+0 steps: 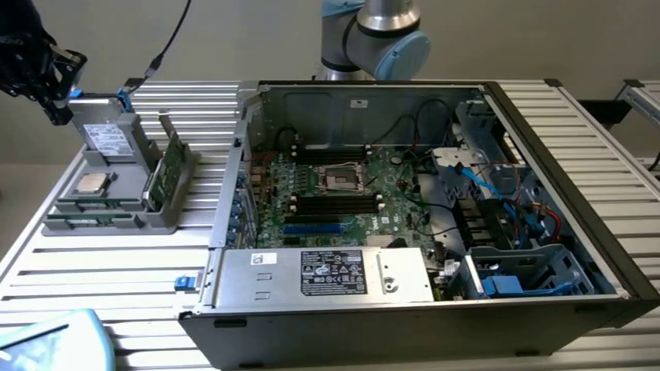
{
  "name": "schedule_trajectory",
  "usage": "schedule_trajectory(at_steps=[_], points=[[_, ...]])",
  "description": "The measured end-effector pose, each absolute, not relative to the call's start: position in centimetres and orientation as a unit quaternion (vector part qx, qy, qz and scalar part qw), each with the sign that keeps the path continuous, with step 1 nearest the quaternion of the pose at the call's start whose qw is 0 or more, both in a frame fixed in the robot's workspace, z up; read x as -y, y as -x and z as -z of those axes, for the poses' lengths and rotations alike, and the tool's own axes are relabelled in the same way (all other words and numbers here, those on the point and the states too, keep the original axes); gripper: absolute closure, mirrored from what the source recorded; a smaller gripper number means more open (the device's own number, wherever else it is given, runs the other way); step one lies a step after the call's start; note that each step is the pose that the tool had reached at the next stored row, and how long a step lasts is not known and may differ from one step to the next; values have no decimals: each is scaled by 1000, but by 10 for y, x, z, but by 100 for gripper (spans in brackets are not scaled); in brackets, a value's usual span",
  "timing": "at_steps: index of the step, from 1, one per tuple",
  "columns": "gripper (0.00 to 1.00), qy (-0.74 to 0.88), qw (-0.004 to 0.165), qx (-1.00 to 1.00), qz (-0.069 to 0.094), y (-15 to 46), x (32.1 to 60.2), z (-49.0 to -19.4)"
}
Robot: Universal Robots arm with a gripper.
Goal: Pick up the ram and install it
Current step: 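Pick up the ram and move it above insertion slot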
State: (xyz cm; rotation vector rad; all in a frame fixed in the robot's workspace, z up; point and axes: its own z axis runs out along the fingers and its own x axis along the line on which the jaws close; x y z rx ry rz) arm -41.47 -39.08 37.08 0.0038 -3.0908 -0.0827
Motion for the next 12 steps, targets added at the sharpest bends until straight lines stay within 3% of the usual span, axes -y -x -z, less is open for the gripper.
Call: schedule_trajectory(at_steps=[12], points=[[89,-110,28,993,24,415,391,-368]])
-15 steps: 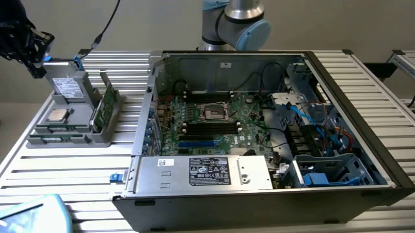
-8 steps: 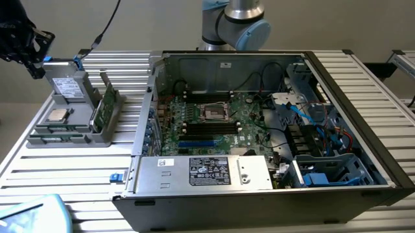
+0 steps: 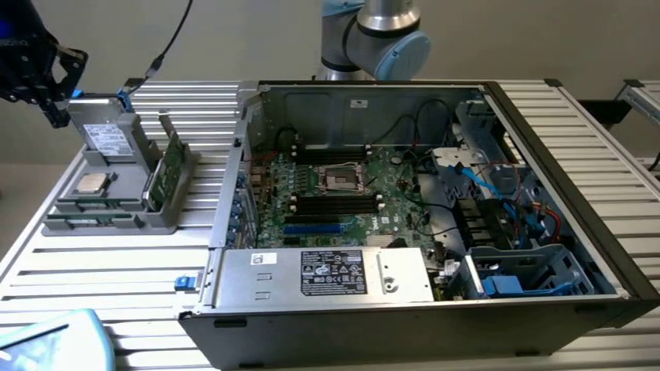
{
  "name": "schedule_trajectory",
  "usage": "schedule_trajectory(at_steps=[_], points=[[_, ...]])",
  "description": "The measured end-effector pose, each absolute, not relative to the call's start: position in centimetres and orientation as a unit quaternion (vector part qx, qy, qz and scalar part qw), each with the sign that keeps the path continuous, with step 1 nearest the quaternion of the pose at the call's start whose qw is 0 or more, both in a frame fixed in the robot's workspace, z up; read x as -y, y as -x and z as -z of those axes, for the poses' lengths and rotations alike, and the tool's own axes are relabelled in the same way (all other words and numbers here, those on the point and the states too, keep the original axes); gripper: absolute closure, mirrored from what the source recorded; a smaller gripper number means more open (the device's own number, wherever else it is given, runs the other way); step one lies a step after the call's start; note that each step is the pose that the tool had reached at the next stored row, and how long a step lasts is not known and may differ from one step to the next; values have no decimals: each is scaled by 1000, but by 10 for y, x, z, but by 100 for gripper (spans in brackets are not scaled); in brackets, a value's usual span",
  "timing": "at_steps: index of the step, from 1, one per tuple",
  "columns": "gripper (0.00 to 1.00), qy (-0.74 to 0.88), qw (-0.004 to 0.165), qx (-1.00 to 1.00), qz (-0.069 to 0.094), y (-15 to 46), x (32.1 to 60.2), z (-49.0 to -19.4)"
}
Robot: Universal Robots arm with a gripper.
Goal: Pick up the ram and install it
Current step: 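Pick up the ram and move it above insertion slot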
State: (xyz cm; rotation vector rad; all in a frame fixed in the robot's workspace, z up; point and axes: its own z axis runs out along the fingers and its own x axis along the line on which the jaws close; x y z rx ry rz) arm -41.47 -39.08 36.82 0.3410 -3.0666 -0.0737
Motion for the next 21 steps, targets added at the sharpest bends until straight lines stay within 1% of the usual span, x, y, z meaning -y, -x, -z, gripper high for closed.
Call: schedule_trajectory(at_steps=[21], points=[[89,-297,32,954,18,415,391,-357]])
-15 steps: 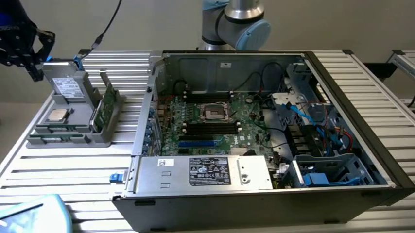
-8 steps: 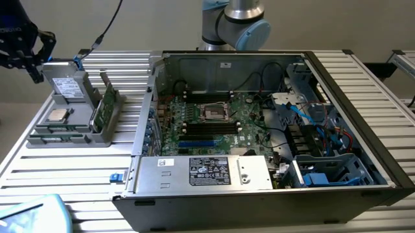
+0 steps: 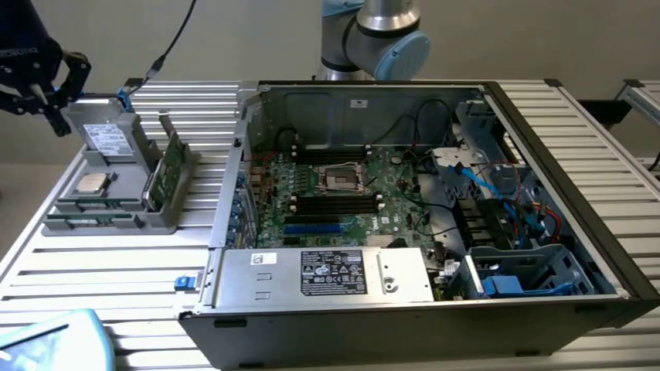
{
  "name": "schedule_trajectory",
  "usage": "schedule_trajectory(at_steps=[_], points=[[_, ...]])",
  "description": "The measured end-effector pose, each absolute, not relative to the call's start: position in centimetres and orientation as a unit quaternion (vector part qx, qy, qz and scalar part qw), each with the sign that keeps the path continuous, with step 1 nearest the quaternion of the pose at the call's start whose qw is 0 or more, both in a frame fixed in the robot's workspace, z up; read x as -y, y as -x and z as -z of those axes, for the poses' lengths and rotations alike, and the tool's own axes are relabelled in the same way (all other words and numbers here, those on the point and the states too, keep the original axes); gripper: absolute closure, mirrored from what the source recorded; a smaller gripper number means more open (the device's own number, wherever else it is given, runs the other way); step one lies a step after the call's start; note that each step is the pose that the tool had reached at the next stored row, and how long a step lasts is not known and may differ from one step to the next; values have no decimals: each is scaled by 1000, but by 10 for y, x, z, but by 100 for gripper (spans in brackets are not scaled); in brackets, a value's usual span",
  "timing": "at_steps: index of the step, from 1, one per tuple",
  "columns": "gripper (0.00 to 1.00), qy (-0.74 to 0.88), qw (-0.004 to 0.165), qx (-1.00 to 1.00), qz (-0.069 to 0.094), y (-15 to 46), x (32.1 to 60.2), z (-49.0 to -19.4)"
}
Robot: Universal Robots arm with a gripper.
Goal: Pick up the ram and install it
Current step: 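Pick up the ram and move it above insertion slot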
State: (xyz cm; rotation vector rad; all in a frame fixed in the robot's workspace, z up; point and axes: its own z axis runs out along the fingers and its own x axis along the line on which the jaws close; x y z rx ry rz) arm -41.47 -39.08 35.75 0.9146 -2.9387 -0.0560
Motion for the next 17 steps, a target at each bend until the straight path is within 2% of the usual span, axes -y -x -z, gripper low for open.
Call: schedule_trajectory(at_steps=[17], points=[[89,-440,34,897,13,415,391,-345]])
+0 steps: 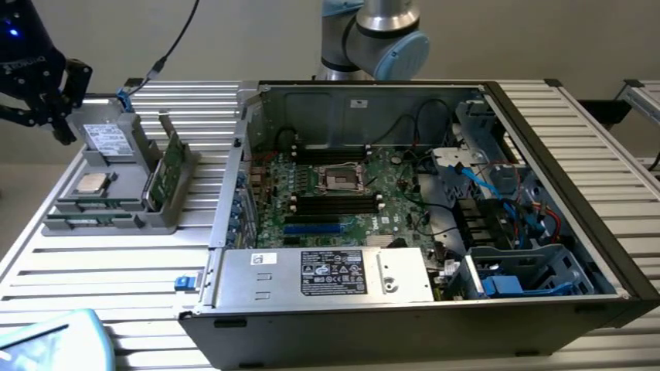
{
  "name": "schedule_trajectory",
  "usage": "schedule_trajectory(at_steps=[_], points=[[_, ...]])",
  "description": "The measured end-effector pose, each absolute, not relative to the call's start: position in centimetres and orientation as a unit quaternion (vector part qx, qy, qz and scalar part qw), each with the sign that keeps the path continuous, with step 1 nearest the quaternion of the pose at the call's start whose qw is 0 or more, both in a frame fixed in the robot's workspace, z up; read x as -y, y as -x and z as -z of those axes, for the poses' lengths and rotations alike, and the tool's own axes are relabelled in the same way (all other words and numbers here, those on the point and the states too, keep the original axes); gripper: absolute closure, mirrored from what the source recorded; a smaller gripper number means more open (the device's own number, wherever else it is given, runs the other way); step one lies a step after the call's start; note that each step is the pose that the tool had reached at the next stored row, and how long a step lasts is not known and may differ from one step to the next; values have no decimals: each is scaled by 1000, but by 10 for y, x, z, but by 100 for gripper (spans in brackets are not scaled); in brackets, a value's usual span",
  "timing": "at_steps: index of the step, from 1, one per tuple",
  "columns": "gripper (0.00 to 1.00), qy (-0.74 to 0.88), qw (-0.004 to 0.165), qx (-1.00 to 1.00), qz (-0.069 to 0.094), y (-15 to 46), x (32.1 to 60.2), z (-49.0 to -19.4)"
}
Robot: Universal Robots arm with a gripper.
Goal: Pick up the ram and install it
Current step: 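Pick up the ram and move it above insertion slot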
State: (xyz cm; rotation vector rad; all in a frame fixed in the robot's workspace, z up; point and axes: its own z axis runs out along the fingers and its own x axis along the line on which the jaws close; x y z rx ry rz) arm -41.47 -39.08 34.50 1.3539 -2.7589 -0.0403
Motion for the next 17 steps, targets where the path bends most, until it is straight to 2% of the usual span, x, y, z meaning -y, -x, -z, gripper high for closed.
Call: schedule_trajectory(at_steps=[17], points=[[89,-574,36,818,8,415,391,-332]])
